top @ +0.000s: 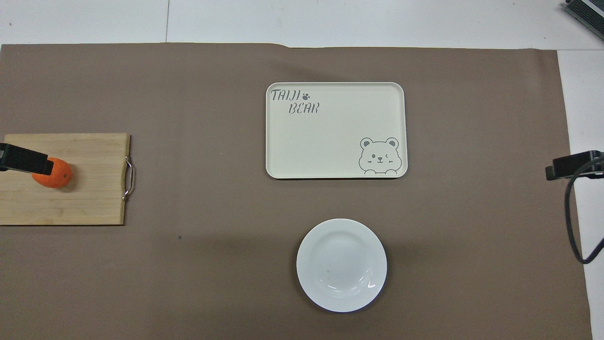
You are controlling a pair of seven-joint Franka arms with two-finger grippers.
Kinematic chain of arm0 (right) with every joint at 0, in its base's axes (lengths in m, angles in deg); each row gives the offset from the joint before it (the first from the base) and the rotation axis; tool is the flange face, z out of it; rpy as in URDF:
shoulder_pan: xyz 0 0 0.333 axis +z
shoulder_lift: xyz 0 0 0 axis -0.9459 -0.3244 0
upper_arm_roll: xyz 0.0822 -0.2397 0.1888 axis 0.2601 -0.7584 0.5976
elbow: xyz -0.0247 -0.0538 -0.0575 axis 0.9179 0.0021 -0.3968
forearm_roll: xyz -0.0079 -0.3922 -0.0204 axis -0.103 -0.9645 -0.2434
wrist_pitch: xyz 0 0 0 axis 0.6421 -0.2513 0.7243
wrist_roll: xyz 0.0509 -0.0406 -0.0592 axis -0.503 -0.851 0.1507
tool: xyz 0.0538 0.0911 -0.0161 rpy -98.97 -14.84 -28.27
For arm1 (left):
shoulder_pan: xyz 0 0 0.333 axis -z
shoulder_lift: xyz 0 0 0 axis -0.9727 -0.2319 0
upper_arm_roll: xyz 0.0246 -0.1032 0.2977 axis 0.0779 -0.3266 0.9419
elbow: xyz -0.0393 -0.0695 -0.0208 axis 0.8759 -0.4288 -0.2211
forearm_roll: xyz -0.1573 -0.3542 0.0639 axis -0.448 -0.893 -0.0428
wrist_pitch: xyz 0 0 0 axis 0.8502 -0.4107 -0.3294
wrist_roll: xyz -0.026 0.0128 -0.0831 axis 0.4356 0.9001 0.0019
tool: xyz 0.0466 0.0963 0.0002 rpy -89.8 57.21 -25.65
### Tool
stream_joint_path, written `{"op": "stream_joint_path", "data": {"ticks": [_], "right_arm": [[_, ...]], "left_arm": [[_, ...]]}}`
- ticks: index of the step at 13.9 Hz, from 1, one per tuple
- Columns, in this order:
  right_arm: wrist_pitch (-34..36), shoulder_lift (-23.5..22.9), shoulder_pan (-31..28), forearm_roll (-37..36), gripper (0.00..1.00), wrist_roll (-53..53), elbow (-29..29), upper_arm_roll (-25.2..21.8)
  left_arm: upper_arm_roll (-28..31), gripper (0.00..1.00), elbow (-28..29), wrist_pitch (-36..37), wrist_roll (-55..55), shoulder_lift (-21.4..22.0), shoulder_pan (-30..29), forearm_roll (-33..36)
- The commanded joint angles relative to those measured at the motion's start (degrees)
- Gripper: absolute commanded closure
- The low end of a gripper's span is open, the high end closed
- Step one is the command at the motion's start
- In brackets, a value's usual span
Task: Place orange and plate with both arms
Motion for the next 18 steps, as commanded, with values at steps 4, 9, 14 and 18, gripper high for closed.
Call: {"op": "stream_joint_path", "data": {"ticks": [4, 9, 14, 18], "right_arm": [[-0.7, 1.4, -0.7, 1.5, 0.0, 0.8, 1.7, 0.1], [-0.7, 1.4, -0.7, 1.5, 0.0, 0.8, 1.7, 0.1], [-0.7, 1.4, -0.7, 1.5, 0.0, 0.8, 1.7, 0.1], [-0.7, 1.4, -0.7, 1.5, 0.0, 0.8, 1.7, 0.1]], "left_arm": [[0.0, 0.0, 0.9, -4.9, 1.7, 0.6, -1.1, -0.6], [0.0, 0.0, 3.0, -12.1, 11.8, -1.2, -8.9, -0.8], [0.0, 0.0, 7.7, -20.0, 18.4, -5.2, -13.6, -1.6], [0.0, 0.0, 12.1, -26.3, 24.9, -8.8, -16.9, -3.6]]}}
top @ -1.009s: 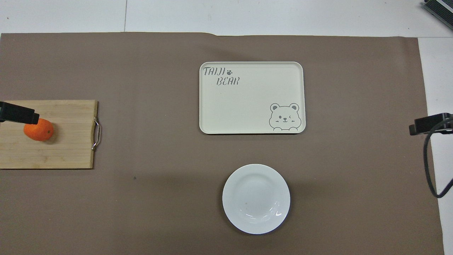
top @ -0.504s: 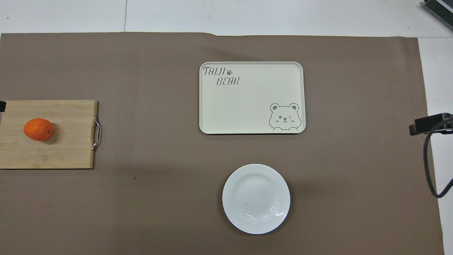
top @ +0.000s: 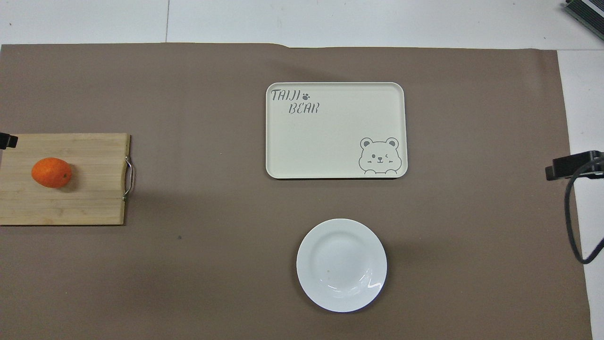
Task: Place orange and plate with both arms
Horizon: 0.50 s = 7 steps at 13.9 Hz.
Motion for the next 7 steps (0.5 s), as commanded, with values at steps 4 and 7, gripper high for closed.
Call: {"op": "stream_joint_path", "data": {"ticks": [4, 7], "right_arm": [[-0.7, 1.4, -0.7, 1.5, 0.0, 0.8, 1.7, 0.1], [-0.7, 1.4, -0.7, 1.5, 0.0, 0.8, 1.7, 0.1]], "left_arm": [[-0.5, 0.0, 6.5, -11.0, 9.1, -5.7, -4.3, -4.2], [-0.5, 0.0, 6.6, -13.0, 12.7, -8.5, -5.7, -4.2]]}}
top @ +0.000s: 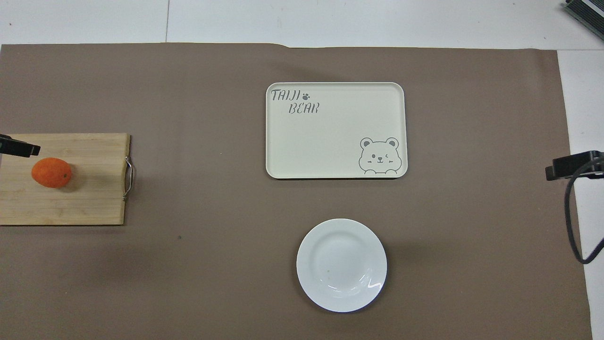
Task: Place orange and plate with both arms
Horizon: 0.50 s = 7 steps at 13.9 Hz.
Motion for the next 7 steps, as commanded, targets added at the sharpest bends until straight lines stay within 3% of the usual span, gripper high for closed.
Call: {"op": "stream_joint_path", "data": {"ticks": [1, 7], "right_arm": [[-0.7, 1.4, -0.7, 1.5, 0.0, 0.8, 1.7, 0.1], [-0.7, 1.4, -0.7, 1.5, 0.0, 0.8, 1.7, 0.1]], "left_arm": [[-0.5, 0.0, 1.3, -1.9, 2.4, -0.7, -1.4, -0.9], [-0.5, 0.0, 8.0, -10.6, 1.8, -2.6, -0.7, -1.3]]}}
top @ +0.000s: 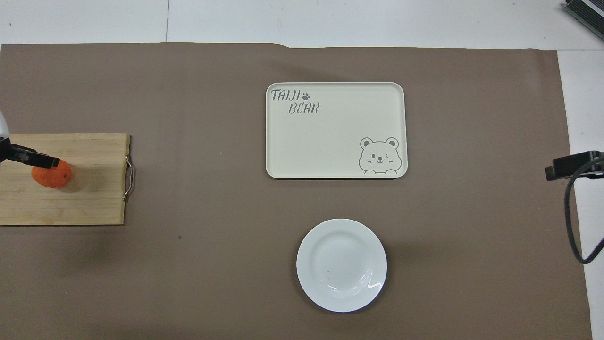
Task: Place orange and plate with both arms
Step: 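Lower the left gripper and grasp the orange on the board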
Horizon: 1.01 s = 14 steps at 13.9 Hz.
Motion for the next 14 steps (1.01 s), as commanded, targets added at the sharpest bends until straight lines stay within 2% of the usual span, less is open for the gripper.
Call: {"op": "stream_joint_path", "data": {"ticks": [1, 8, 9, 10, 11, 12, 13, 14], "right_arm": [[-0.7, 1.4, -0.7, 1.5, 0.0, 0.8, 1.7, 0.1], [-0.7, 1.4, -0.7, 1.5, 0.0, 0.8, 1.7, 0.1], [-0.7, 1.4, -0.7, 1.5, 0.0, 0.9, 1.7, 0.1], [-0.7, 1.4, -0.7, 1.5, 0.0, 0.8, 1.7, 0.1], [-0.8, 1.4, -0.7, 1.5, 0.0, 0.9, 1.7, 0.1], [-0.7, 1.4, -0.7, 1.5, 0.0, 0.8, 1.7, 0.1], [-0.7, 1.4, -0.7, 1.5, 0.0, 0.8, 1.7, 0.1], [-0.7, 1.4, -0.7, 1.5, 0.0, 0.8, 1.7, 0.1]], "left_arm": [[0.0, 0.0, 4.5, -4.7, 0.5, 0.8, 0.1, -1.0], [0.0, 0.0, 7.3, -5.1, 0.5, 1.2, -0.5, -1.0], [0.0, 0.16, 7.3, -4.9, 0.5, 1.3, -0.6, -1.0], [0.0, 0.42, 7.2, -4.8, 0.5, 1.3, -0.7, -1.0], [0.0, 0.76, 7.1, -4.8, 1.3, 1.6, -0.6, -1.0], [0.0, 0.89, 6.9, -4.8, 1.3, 2.2, -0.2, -0.9], [0.0, 0.98, 6.5, -4.7, 0.6, 2.6, 0.3, -0.9], [0.0, 1.0, 6.5, -4.6, 0.4, 3.4, 0.4, -0.9]]}}
